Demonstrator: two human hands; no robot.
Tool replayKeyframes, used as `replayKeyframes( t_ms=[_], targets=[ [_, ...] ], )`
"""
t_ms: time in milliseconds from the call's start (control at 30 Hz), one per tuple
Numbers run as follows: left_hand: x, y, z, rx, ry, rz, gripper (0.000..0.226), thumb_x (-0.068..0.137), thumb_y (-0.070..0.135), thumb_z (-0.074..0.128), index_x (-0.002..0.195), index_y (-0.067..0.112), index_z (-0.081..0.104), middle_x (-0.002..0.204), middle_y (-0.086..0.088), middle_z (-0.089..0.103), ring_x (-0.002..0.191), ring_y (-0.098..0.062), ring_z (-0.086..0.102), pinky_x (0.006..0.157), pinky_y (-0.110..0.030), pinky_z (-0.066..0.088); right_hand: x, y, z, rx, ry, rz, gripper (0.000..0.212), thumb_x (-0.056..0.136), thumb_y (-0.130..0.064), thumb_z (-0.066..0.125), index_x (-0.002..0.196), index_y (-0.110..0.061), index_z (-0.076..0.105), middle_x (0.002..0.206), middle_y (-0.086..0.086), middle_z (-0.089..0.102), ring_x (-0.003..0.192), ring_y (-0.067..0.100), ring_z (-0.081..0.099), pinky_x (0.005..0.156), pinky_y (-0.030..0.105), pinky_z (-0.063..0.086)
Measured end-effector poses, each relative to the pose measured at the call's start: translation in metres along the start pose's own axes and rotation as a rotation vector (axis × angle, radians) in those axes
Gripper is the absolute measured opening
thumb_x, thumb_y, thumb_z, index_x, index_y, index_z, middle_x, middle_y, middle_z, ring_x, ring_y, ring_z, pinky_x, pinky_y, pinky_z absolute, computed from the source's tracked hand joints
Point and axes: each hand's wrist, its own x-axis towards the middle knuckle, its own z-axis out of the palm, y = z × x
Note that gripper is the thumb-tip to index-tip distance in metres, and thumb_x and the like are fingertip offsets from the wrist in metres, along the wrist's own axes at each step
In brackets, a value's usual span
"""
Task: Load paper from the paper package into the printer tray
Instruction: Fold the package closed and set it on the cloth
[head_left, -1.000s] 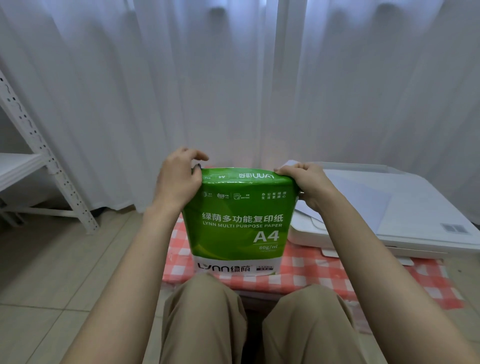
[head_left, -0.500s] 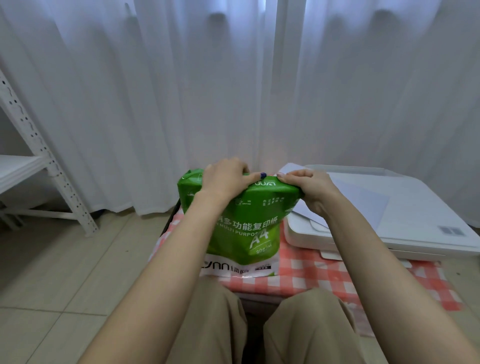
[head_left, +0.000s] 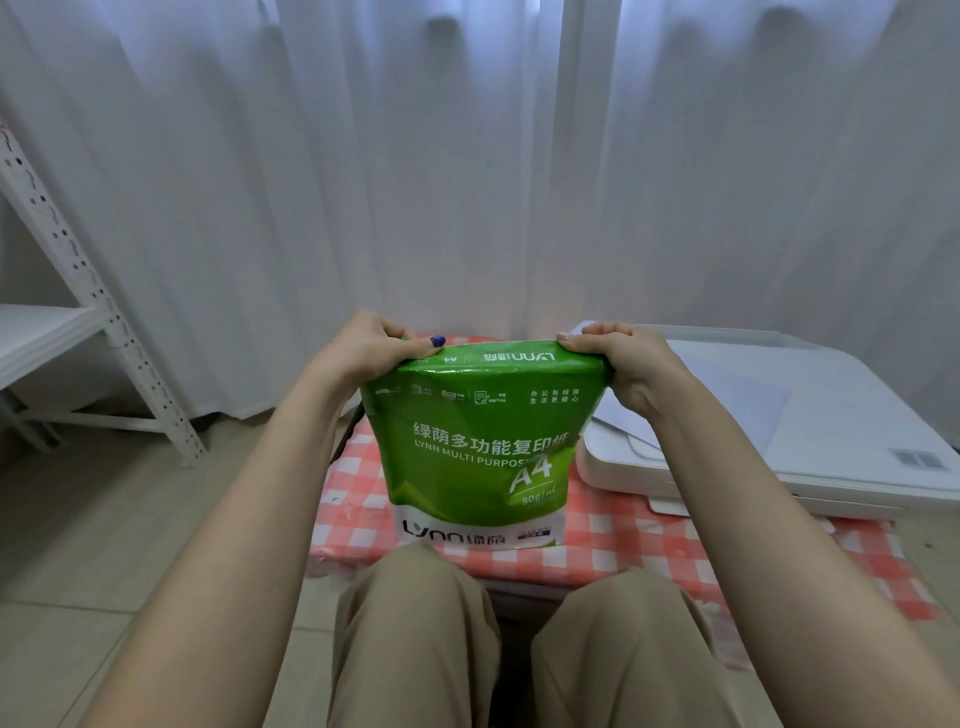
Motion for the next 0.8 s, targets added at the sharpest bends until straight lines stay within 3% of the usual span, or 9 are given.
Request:
replayKeyframes(
  t_ms=[133,200,433,533,633,667,733,800],
  targets=[
    [0.000,0.002,-0.004,0.008,-0.068,-0.060,0.022,0.083,0.031,0.067,0.075,0.010,0.064,0.065,-0.004,0.056,0.059,-0.014,0.051,0.055,-0.025,0.038,-0.002,-0.004,0.000,-0.017,0.007,-0.001,0.026,0.071,0.003,0.076,0.074,-0.009,0.053,0.076,0.004,0.058,0.067,0.015,0.057,0.063,0.021,0.051],
    [0.000,-0.002,-0.007,-0.028,-0.095,-0.078,0.021,0.084,0.029,0.066,0.069,0.014,0.064,0.064,-0.002,0.058,0.057,-0.014,0.052,0.054,-0.023,0.039,-0.002,-0.003,-0.002,-0.025,-0.002,-0.007,0.025,0.071,0.003,0.076,0.075,-0.008,0.054,0.076,0.005,0.057,0.068,0.015,0.057,0.064,0.022,0.051],
    [-0.001,-0.008,-0.010,-0.053,-0.077,-0.056,0.020,0.085,0.027,0.065,0.065,0.022,0.066,0.038,0.014,0.058,0.042,-0.002,0.052,0.042,-0.016,0.039,0.000,-0.006,-0.010,-0.053,-0.118,0.033,0.016,0.077,-0.001,0.071,0.083,-0.008,0.057,0.078,0.003,0.060,0.069,0.012,0.059,0.051,0.015,0.051],
    [-0.006,-0.002,-0.016,0.026,-0.126,-0.047,0.013,0.084,0.030,0.066,0.076,0.021,0.071,0.063,0.006,0.066,0.063,-0.011,0.056,0.057,-0.022,0.044,0.000,-0.007,-0.012,-0.063,-0.160,0.065,0.016,0.078,-0.002,0.070,0.089,-0.006,0.059,0.079,0.005,0.060,0.069,0.012,0.060,0.052,0.014,0.052],
    [-0.008,0.023,-0.018,0.270,-0.157,0.057,0.014,0.087,0.021,0.061,0.093,0.016,0.072,0.087,-0.004,0.066,0.083,-0.017,0.058,0.075,-0.028,0.046,-0.001,-0.007,-0.009,-0.081,-0.172,0.074,0.023,0.079,-0.004,0.070,0.098,-0.003,0.059,0.078,0.005,0.061,0.068,0.013,0.060,0.051,0.015,0.051],
    [-0.007,0.035,-0.013,0.321,-0.140,0.108,0.014,0.088,0.019,0.059,0.092,0.016,0.072,0.086,-0.004,0.066,0.083,-0.017,0.058,0.074,-0.027,0.046,-0.002,-0.008,-0.009,-0.094,-0.176,0.065,0.025,0.078,-0.005,0.071,0.100,-0.003,0.058,0.078,0.005,0.061,0.067,0.013,0.060,0.050,0.015,0.051],
    [-0.007,0.060,0.011,0.412,-0.124,0.207,0.020,0.089,0.026,0.057,0.077,0.015,0.069,0.071,-0.004,0.061,0.069,-0.017,0.055,0.058,-0.024,0.040,-0.005,-0.010,-0.008,-0.111,-0.181,0.049,0.025,0.078,-0.005,0.071,0.099,-0.002,0.058,0.076,0.005,0.060,0.065,0.013,0.060,0.048,0.014,0.050],
    [-0.006,0.073,0.044,0.520,-0.105,0.270,0.043,0.091,0.039,0.053,0.057,0.012,0.055,0.057,-0.003,0.051,0.059,-0.021,0.051,0.050,-0.026,0.031,-0.007,-0.010,-0.010,-0.120,-0.175,0.036,0.024,0.077,-0.005,0.072,0.097,-0.001,0.059,0.076,0.006,0.060,0.064,0.013,0.059,0.048,0.015,0.050]
  ],
)
